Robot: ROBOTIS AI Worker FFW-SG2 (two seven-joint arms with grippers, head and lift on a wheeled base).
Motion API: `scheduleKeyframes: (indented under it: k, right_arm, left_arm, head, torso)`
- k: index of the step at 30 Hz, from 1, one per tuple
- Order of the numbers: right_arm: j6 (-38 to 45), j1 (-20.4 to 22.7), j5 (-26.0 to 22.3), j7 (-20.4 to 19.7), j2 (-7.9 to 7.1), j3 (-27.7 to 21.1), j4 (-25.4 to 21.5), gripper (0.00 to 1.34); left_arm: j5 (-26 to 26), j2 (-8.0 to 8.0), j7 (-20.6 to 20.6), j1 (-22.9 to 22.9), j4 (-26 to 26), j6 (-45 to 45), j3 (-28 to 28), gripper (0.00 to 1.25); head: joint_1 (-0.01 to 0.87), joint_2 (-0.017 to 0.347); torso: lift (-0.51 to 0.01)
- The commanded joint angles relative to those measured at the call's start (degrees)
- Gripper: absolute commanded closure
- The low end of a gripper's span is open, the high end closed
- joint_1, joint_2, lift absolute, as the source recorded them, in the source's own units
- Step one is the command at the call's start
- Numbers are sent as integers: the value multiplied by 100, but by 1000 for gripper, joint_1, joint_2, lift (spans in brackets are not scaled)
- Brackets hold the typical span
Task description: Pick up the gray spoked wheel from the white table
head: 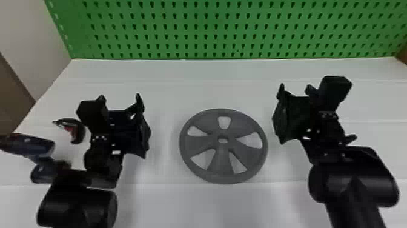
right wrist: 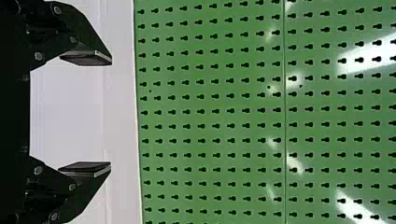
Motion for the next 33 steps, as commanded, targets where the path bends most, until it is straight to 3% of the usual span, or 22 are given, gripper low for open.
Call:
scheduleKeyframes:
  k: [1,9,21,28,33]
  right_arm:
    - [751,-180,-9,0,5,2,-195,463]
    - [1920,-523,-79,-44,-62,28,-389,463]
    - [4618,-1542,-413,-325,-439,177,-450,460]
    - [6042,-2254,-808,-369,-580,45,86,460]
    - [6789,-2685,-747,-369,-598,37,543,460]
  left_arm:
    - [4,-4,0,4,0,0,10,236]
    - [21,5,0,13,0,0,28,236]
    - [30,5,0,13,0,0,2,236]
    - [12,5,0,13,0,9,10,236]
    - [4,5,0,30,0,9,19,236]
  head:
    - [770,44]
    - [770,44]
    - [770,44]
    - [770,44]
    - [770,44]
  torso:
    - [-98]
    - [-98]
    - [-98]
    - [-98]
    - [-98]
